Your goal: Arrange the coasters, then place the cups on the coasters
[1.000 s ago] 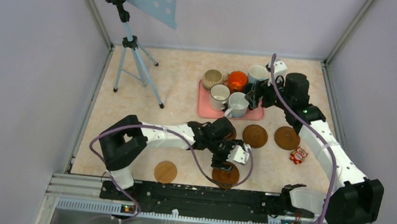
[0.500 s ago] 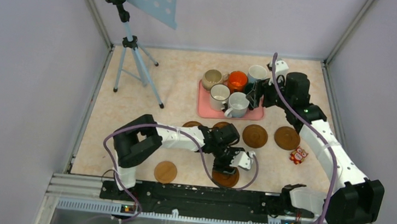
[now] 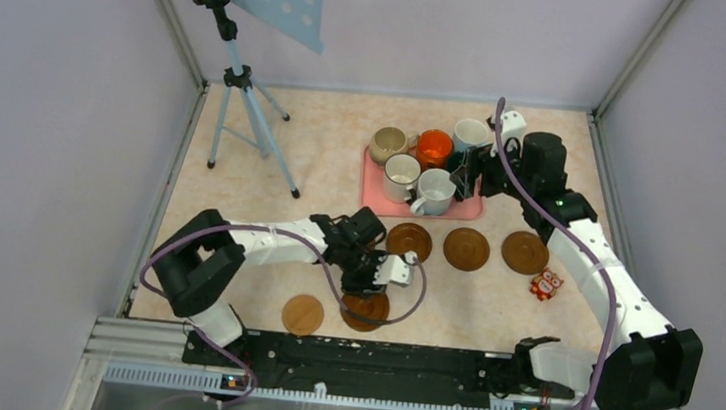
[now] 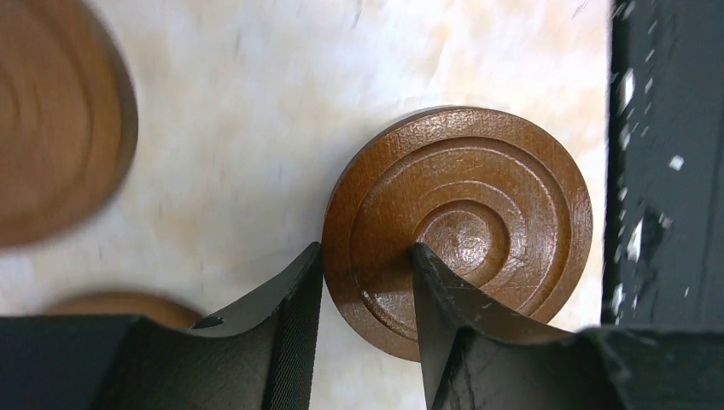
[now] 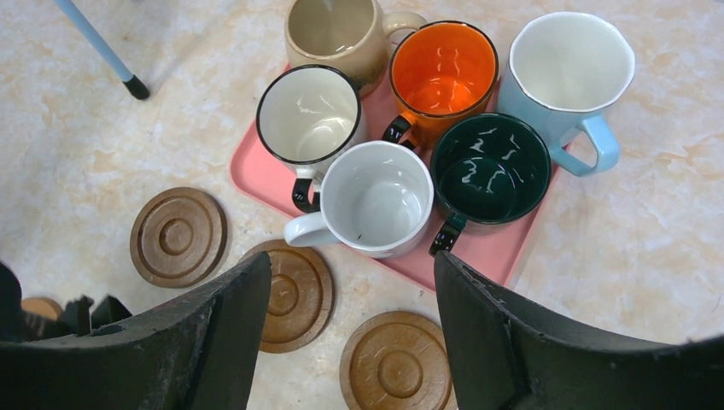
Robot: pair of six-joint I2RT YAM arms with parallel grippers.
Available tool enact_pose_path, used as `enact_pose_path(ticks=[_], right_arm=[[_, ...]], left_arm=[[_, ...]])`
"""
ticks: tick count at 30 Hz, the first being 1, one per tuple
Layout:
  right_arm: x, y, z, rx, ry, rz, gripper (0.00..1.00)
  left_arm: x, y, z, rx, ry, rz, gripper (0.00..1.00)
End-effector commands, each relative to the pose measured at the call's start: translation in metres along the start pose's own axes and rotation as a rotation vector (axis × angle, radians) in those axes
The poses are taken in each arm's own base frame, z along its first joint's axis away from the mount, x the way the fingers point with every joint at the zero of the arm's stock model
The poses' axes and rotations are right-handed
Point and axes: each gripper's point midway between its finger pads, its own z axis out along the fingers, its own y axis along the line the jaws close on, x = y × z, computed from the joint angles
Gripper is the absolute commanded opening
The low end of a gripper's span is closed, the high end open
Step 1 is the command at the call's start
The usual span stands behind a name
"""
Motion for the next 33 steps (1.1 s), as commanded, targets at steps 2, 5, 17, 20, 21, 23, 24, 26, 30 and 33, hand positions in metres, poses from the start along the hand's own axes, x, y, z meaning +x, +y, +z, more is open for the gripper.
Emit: enact_pose_path(ticks=[2,5,17,20,21,23,24,26,30,33], right_arm=[[-0.006,0.002,-0.001,-0.013,-0.031,-0.020,0.69],[-0.006,0.001,0.000,-0.014,-0.031,-0.021,0.69],[-0.006,0.004,0.002,-0.029,-0.030,-0.020,0.68],[-0.006,0.005,0.001,-0.035,-0.030,-0.021,0.68],[-0.006,0.005,0.001,-0.035,-0.028,-0.020,0.68],[-0.004,0.005,0.000,-0.034,-0.027,-0.019,0.68],[-0.003,0.005,0.000,-0.034,-0.025,-0.020,0.68],[-0.003,0.004,-0.001,-0.028,-0.027,-0.019,0.68],[-0.003,0.004,-0.003,-0.025,-0.028,-0.020,0.68],[-0.003,0.004,-0.004,-0.024,-0.028,-0.019,0.68]], left_arm=[[0.069,-0.006,-0.031,-0.029,0.141,-0.135,0.45],[0.091,-0.005,-0.045,-0.059,0.164,-0.183,0.44],[0.152,0.002,-0.084,-0.158,0.212,-0.325,0.42],[0.166,0.017,-0.098,-0.207,0.219,-0.351,0.43],[0.173,0.023,-0.104,-0.225,0.220,-0.372,0.43],[0.182,0.035,-0.113,-0.248,0.224,-0.391,0.43],[0.188,0.040,-0.116,-0.261,0.227,-0.401,0.42],[0.196,0.054,-0.124,-0.295,0.224,-0.427,0.42],[0.208,0.084,-0.138,-0.357,0.203,-0.492,0.42],[0.213,0.102,-0.147,-0.395,0.188,-0.519,0.43]])
